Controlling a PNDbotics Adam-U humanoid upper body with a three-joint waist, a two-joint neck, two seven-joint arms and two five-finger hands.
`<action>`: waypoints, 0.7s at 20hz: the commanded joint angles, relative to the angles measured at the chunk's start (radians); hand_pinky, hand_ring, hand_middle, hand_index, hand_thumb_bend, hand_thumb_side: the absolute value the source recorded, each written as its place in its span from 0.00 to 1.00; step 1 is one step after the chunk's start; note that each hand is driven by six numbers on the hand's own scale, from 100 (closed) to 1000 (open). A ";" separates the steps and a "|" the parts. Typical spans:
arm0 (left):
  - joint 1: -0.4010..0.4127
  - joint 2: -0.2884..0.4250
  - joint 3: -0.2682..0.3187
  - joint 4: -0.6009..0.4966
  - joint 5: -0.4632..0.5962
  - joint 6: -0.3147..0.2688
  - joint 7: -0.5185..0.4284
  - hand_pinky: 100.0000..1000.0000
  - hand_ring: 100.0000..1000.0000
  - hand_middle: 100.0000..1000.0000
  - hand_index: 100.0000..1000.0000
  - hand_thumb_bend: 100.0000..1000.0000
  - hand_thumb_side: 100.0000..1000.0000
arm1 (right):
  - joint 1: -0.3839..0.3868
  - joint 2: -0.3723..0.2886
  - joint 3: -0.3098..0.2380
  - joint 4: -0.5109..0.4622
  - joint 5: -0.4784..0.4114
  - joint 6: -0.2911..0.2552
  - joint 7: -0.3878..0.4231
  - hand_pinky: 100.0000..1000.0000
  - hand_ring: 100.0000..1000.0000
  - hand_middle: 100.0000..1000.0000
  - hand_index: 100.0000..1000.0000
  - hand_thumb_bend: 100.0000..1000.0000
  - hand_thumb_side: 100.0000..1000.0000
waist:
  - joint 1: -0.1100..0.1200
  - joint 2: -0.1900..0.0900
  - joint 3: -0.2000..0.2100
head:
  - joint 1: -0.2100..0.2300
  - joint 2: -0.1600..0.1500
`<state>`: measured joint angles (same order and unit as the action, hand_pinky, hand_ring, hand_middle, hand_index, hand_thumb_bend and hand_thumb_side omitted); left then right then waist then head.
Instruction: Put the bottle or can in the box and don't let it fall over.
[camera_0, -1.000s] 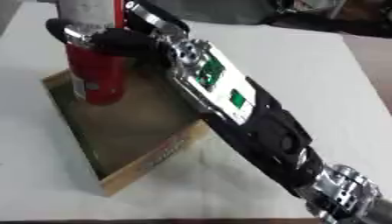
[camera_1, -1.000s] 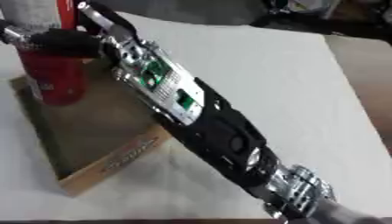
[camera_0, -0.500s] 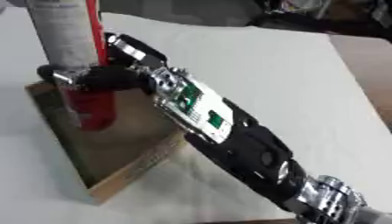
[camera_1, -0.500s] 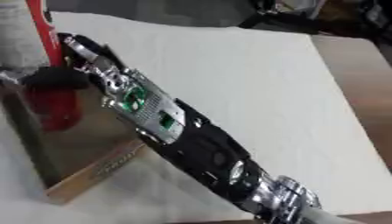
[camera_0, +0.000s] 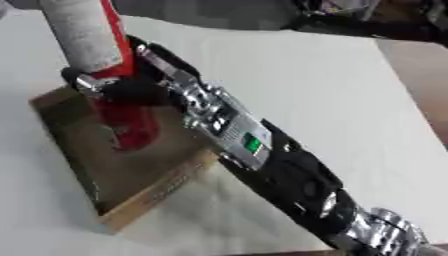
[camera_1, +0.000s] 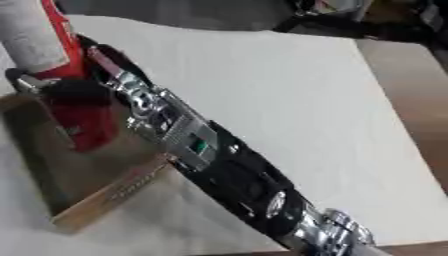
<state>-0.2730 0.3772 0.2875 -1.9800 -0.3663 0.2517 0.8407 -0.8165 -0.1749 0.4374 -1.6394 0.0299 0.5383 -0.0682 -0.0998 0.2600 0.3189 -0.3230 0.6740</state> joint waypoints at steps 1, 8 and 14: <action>-0.002 0.018 0.003 -0.020 -0.004 0.072 0.066 0.68 0.60 0.61 0.70 0.20 0.56 | -0.010 -0.015 -0.021 -0.026 0.021 -0.009 0.022 1.00 1.00 0.92 1.00 0.11 0.47 | 0.013 -0.024 -0.002 | 0.011 -0.009; -0.002 0.018 0.003 -0.020 -0.006 0.072 0.066 0.68 0.60 0.61 0.70 0.20 0.56 | -0.005 -0.017 -0.028 -0.013 0.019 -0.029 0.064 1.00 1.00 0.94 1.00 0.12 0.25 | 0.014 -0.023 -0.003 | 0.014 -0.005; 0.002 0.018 0.004 -0.020 -0.007 0.074 0.066 0.68 0.60 0.61 0.70 0.21 0.56 | -0.004 -0.027 -0.044 -0.024 0.005 -0.035 0.053 1.00 1.00 0.93 1.00 0.11 0.23 | 0.014 -0.025 -0.004 | 0.020 -0.003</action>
<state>-0.2653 0.3772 0.2871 -1.9800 -0.3678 0.2545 0.8379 -0.8082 -0.1845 0.4062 -1.6420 0.0388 0.5036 -0.0095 -0.0975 0.2594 0.3146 -0.3057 0.6749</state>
